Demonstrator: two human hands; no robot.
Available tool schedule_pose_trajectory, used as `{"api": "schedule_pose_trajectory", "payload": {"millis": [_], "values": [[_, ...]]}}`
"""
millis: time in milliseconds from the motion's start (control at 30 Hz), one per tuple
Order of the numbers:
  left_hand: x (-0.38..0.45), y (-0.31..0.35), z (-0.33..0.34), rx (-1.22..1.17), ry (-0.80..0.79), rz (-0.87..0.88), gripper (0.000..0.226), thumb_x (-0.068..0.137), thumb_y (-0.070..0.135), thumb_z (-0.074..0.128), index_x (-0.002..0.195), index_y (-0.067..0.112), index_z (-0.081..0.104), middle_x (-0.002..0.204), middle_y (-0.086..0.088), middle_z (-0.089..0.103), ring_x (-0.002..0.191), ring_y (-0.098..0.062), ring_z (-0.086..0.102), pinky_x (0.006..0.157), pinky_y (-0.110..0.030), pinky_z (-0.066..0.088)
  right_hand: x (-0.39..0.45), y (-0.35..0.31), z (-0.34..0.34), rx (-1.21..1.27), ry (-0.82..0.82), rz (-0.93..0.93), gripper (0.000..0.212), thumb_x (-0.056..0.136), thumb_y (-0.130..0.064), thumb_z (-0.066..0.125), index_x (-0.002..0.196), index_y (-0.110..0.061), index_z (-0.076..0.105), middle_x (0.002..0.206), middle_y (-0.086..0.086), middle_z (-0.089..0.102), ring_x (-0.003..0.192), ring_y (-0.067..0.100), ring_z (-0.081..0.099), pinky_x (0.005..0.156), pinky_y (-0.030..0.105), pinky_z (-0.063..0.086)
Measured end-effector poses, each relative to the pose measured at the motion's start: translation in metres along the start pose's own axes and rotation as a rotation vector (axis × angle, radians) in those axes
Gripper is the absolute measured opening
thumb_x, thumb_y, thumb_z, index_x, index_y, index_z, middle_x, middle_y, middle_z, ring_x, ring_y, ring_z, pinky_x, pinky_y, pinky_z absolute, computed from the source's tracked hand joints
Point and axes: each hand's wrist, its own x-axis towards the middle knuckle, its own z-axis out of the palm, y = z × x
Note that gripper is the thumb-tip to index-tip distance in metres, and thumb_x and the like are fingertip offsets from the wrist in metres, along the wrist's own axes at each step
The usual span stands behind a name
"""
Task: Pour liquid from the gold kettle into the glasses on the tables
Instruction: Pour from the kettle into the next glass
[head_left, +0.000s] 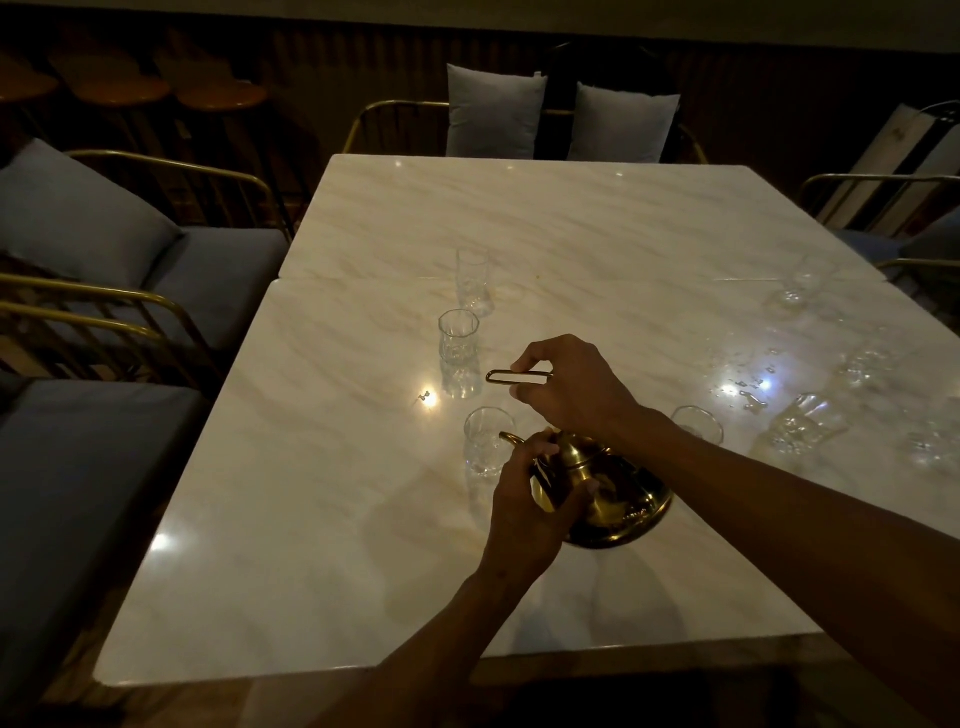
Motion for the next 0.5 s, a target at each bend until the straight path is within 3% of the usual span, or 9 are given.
{"api": "schedule_pose_trajectory", "payload": {"millis": [233, 500], "values": [[0.001, 0.0003, -0.0023, -0.009, -0.005, -0.018, 0.049, 0.073, 0.049, 0.072, 0.113, 0.028, 0.053, 0.125, 0.009, 0.059, 0.119, -0.007, 0.054, 0.101, -0.022, 0.044, 0.0009, -0.0033, 0.0008, 0.0, -0.015, -0.021, 0.02, 0.08, -0.027, 0.075, 0.097, -0.017, 0.071, 0.09, -0.004, 0.06, 0.059, 0.005, 0.056, 0.054, 0.015, 0.042], [0.0024, -0.0017, -0.0027, -0.026, -0.01, -0.009, 0.048, 0.074, 0.048, 0.072, 0.113, 0.026, 0.054, 0.127, 0.005, 0.06, 0.12, -0.011, 0.055, 0.102, -0.026, 0.045, 0.0019, -0.0037, 0.0001, 0.005, -0.032, -0.012, 0.02, 0.08, -0.026, 0.074, 0.098, -0.019, 0.07, 0.086, -0.005, 0.06, 0.058, 0.005, 0.058, 0.052, 0.017, 0.043]]}}
